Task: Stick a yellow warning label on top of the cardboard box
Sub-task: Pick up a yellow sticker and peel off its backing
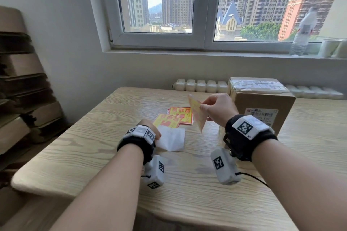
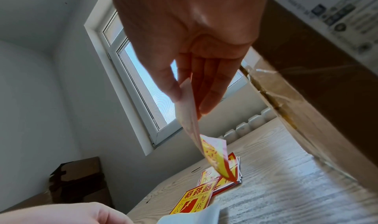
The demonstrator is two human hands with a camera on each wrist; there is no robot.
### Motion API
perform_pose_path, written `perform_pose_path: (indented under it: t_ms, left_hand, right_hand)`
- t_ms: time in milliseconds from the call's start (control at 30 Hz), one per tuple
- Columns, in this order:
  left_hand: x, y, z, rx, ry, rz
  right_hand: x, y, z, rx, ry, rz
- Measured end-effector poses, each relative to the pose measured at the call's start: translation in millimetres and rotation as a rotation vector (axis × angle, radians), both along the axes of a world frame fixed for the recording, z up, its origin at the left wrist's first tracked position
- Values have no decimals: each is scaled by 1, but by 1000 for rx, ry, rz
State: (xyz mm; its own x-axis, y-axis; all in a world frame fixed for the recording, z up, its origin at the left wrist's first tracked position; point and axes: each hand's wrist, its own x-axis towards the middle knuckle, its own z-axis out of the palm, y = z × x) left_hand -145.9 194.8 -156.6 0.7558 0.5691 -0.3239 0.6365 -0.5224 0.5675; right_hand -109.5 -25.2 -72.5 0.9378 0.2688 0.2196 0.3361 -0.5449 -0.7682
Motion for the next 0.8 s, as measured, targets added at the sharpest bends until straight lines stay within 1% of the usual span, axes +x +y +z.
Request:
perform_pose_path:
  t_ms: [67, 100, 133, 167, 200, 267, 333, 367, 433, 633, 800]
  left_hand:
    - [-7, -7, 15, 55, 80, -29]
    - [-14, -14, 29, 82, 68, -25]
    - [-21, -23, 44, 109, 14, -28]
    - [-25, -30, 57, 96, -56, -27]
    - [-27, -37, 68, 45, -129, -23]
    - [-30, -55, 90, -158, -253, -44]
    - [-35, -71, 109, -367, -316, -40]
    - [-38, -76, 116, -426, -330, -37]
    - [-42, -83, 123, -477, -341, -58]
    - [-53, -89, 124, -531, -405, -65]
    - [-63, -90, 127, -507, -445, -77]
  right_hand:
    - [-2, 0, 1, -19, -11, -2]
    - [-3, 0, 2, -30, -17, 1]
    - [-5, -1, 4, -39, -26, 6]
    - [-7, -1, 6, -44, -38, 11]
    - [-9, -2, 9, -49, -53, 16]
    - [-14, -3, 15, -64, -91, 27]
    - [-20, -5, 20, -95, -127, 50]
    - [-24, -6, 22, -116, -147, 65]
    - [-31, -7, 24, -145, -191, 89]
    - [-47, -11, 29, -153, -232, 152]
    - [-62, -12, 36, -165, -305, 206]
